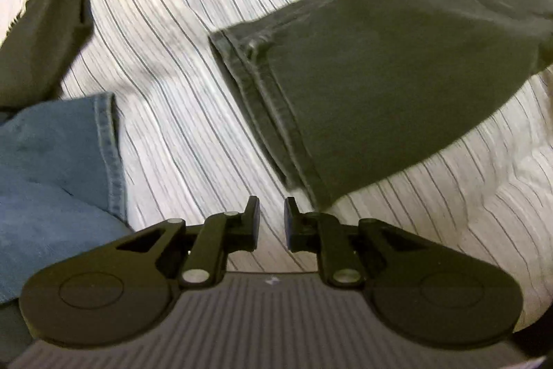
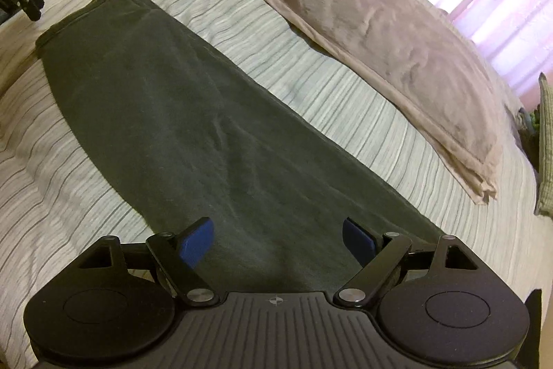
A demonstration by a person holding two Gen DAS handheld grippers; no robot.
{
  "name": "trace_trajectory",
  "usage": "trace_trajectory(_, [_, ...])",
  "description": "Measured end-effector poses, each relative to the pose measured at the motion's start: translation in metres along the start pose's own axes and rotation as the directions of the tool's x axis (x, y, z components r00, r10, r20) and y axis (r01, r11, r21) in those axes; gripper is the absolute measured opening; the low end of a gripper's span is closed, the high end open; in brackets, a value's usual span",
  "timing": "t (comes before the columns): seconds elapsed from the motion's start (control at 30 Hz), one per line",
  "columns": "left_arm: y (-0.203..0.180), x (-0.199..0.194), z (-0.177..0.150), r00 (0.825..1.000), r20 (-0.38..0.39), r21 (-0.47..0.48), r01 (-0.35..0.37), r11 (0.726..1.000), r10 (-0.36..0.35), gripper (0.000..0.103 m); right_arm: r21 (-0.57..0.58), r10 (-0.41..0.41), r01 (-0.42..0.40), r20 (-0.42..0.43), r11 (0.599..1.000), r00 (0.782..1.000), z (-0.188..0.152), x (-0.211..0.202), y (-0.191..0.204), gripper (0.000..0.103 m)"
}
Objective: Fold clothes
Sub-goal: 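Open both grippers to release the stacked jeans legs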
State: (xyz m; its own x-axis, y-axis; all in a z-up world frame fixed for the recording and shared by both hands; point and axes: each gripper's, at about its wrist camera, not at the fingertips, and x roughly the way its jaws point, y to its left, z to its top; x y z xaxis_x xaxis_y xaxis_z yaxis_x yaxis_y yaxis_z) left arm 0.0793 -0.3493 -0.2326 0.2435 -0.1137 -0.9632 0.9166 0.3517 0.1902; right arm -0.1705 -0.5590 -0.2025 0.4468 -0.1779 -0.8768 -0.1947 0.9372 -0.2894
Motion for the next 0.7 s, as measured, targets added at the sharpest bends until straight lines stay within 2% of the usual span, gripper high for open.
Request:
trace_trajectory(0.1, [0.001,-0.002,0.014,1.000,0.022,0.046,-0.016,0.999,0.015,0.014,0.015,0.008,-0.008,-0.008,1.000,1.000,0.001,0.001,-0.005,0.084])
trace_trajectory(0.27, [-0.007,0.000,0.040,0.999,0.048,0.093,0.001,0.996,-0.006,0.015,-0.001,0.014,-0.014,-0.015,1.000,1.000,0.000,0.002,-0.014,0.084])
trace_trajectory(0.57, [-0.024,-0.003,0.073,0.999,0.044,0.134,-0.021,0.991,0.015,0.015,-0.053,0.044,-0.045,-0.012,0.998,0.999,-0.005,0.025,-0.052,0.084])
trace_trajectory(0.63, [-0.027,-0.004,0.079,0.999,0.044,0.140,-0.032,0.990,0.026,0.018,-0.073,0.059,-0.059,-0.007,0.996,0.998,-0.003,0.033,-0.062,0.084])
trace_trajectory(0.7, [-0.028,-0.005,0.086,0.998,0.054,0.145,-0.034,0.989,0.026,0.026,-0.093,0.075,-0.076,-0.006,0.993,0.997,0.001,0.042,-0.075,0.084])
